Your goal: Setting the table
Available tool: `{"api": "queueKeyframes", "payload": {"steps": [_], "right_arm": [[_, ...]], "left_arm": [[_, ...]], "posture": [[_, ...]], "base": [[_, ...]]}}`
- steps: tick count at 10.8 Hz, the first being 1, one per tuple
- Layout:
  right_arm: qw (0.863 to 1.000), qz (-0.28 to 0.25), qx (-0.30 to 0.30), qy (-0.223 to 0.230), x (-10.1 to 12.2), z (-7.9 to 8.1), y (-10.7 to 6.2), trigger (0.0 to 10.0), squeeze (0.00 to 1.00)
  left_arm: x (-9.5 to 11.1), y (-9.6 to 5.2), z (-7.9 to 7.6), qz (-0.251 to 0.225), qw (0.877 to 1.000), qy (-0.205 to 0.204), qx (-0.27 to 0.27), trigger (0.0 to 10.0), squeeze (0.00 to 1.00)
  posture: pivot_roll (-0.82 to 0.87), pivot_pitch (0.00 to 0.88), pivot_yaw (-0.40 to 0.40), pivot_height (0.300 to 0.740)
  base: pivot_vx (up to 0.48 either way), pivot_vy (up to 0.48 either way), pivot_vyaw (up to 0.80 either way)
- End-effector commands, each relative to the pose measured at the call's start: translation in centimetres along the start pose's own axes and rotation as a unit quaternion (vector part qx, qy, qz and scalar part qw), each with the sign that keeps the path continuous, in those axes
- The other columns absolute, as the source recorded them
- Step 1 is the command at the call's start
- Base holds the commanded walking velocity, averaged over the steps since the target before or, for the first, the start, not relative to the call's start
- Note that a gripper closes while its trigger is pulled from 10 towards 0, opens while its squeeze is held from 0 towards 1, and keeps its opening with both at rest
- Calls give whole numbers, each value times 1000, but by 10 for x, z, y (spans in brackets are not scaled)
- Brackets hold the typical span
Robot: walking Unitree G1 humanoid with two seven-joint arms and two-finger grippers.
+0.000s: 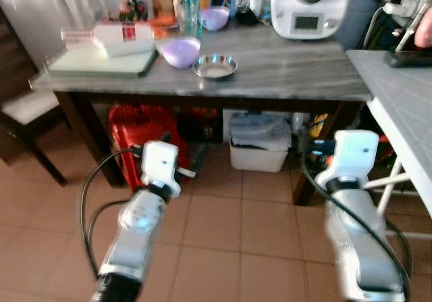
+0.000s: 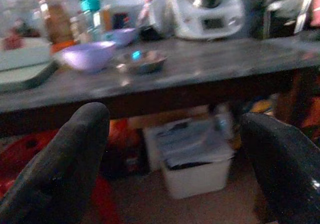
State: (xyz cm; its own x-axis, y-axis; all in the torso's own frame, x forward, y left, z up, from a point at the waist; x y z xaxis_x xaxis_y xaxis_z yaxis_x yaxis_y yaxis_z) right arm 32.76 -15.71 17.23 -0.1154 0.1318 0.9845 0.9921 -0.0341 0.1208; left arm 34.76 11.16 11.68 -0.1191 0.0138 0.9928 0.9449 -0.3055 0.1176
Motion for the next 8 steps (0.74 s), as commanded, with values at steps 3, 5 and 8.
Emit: {"api": "queueKeyframes", "payload": {"steps": [3, 5, 8], "right_arm": [[1000, -6, -8, -3, 4, -6, 0, 10000, 0], [1000, -7, -8, -4, 4, -6, 0, 10000, 0], [1000, -9, -10, -5, 6, -8, 1, 10000, 0]], "left_arm": [[5, 3, -3, -6, 1000, -5, -4, 10000, 0], [7, 5, -1, -9, 1000, -5, -4, 10000, 0], [8, 7, 1, -8, 1000, -3, -5, 10000, 0]], "posture": [[-6, 40, 36, 740], [-7, 42, 37, 740], [-6, 46, 40, 740]], "base": [[0, -330, 0], [0, -330, 0], [0, -329, 0]]}}
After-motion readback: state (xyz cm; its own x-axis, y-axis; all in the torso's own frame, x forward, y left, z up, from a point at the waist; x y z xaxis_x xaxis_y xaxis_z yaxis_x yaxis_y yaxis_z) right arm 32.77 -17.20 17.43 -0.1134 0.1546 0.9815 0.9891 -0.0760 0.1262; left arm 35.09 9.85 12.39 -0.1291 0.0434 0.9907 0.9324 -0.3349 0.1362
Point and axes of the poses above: a point about 5 cm out from each wrist's last joint towards the gripper, its own y axis pointing out of the wrist towards the gripper, its own x axis along the axis of the wrist's last joint, z = x × y, the point moved 5 cm from there along y, pointing out of the wrist towards the gripper, and after that the axes turned 3 degrees about -y, right-handed, at the moved point
